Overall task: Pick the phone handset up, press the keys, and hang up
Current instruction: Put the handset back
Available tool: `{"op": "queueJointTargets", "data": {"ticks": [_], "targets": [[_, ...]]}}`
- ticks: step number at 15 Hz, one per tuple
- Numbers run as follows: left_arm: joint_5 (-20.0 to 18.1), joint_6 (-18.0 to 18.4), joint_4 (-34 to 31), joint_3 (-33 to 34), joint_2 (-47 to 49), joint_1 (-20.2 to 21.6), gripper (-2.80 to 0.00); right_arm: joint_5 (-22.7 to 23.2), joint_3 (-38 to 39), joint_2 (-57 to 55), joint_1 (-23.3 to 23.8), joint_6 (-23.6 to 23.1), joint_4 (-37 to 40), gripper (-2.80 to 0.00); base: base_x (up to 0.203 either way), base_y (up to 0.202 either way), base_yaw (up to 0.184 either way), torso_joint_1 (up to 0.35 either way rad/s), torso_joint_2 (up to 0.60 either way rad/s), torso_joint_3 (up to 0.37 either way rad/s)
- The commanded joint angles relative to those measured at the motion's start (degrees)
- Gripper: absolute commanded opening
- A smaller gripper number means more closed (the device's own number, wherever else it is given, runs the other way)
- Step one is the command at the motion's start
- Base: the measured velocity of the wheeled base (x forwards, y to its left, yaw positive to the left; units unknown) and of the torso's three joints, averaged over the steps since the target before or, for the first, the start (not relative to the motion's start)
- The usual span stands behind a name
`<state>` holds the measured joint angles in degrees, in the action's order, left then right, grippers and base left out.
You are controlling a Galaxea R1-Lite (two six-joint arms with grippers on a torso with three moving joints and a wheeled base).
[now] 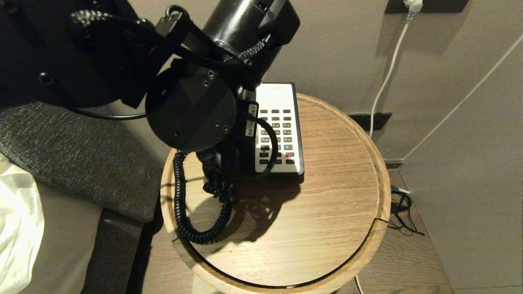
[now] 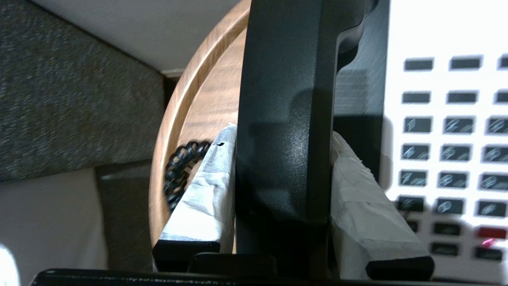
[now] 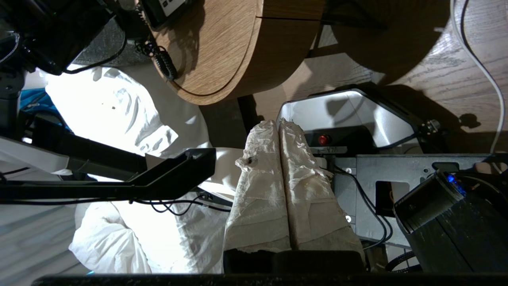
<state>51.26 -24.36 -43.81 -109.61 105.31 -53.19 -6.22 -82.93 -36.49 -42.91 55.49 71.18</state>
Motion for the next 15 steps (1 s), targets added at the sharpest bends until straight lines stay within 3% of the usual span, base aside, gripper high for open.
{"op": "queueJointTargets", "data": {"ticks": [1, 15], "targets": [[0.2, -0.1, 0.4, -0.1, -0.1, 0.0, -2.80, 0.0, 0.1, 0.8, 0.1, 0.2, 0.4, -2.80, 0.000, 0.000, 0.000, 0.000, 0.00, 0.000], [0.9, 2.3, 2.7, -0.1, 1.6, 1.8, -2.80, 0.4, 0.8, 4.7, 1.0, 0.2, 1.6, -2.80, 0.000, 0.000, 0.000, 0.000, 0.00, 0.000]]}}
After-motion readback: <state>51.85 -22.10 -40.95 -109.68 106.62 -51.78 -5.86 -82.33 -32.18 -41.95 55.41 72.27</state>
